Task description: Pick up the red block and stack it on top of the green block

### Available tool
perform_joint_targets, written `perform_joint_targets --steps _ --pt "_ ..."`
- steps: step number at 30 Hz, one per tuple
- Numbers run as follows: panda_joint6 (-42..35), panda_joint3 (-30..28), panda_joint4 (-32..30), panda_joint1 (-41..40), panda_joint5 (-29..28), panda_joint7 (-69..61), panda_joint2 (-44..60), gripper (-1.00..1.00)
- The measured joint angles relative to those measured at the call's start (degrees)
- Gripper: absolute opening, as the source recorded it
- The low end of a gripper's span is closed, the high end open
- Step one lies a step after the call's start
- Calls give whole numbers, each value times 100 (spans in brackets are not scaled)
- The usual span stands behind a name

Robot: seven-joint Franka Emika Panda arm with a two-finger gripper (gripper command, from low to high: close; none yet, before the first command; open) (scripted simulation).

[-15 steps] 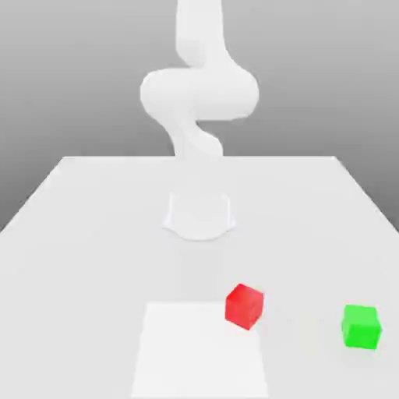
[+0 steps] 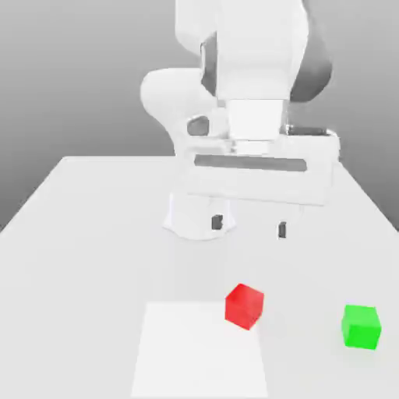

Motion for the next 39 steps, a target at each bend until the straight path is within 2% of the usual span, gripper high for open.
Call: perform_joint_targets --steps 2,5,9,10,17,20,23,25,34,36,39 --pt "413 148 -343 -8 -32 564 585 0" --pt "1037 100 -429 -57 -606 1247 1399 0" --pt "1734 -740 -322 556 -1571 1977 2258 0" --pt "1859 -928 -301 716 -1688 2063 2407 -100" --pt "1878 -947 -300 735 -1701 2075 2416 -100" --pt "1468 -532 -380 476 -1104 1645 1915 -100" --pt "966 -419 -473 560 -455 1179 1307 -100" --pt "646 -416 -448 720 -256 980 1016 -100" --pt "-469 190 1269 2048 -643 30 1660 -100" --pt "-447 220 1515 2152 -832 -3 1930 -100" --pt "-9 50 1618 2276 -1257 256 2498 -100"
